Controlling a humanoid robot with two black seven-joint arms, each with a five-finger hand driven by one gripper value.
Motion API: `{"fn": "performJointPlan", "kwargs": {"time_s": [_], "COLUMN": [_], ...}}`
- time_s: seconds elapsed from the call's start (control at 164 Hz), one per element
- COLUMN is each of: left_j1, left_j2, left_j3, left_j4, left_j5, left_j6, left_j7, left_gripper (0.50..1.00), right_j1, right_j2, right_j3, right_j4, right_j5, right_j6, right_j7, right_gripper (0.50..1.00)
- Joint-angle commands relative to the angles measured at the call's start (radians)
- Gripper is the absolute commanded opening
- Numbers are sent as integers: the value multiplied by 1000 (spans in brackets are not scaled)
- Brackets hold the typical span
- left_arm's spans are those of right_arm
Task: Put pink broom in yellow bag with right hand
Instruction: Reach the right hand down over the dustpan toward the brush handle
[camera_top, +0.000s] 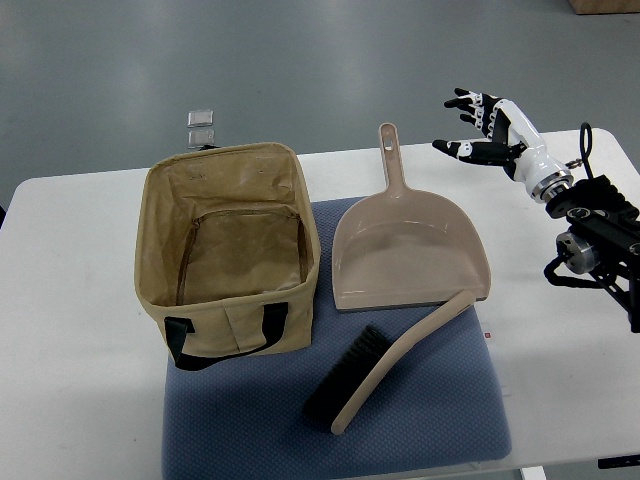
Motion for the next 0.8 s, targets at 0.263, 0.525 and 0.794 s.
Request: {"fn": "performJointPlan", "kwargs": {"time_s": [0.263,0.525,0.794], "left_j1": [0,0,0], "left_j2": [0,0,0], "left_j3": [0,0,0], "left_j4": [0,0,0], "left_j5": [0,0,0], "left_j6": [0,0,0], "left_j7": [0,0,0], "left_gripper": [1000,1000,1000], "right_j1": [44,77,116], "right_j2": [-240,-284,-332], "right_j3": [-106,-198,-284], "right_j4": [288,451,557], "right_j5": [-724,-1040,-1061], "right_j6": [112,169,172], "right_j7": [6,4,-6], "right_gripper": [930,928,930]}}
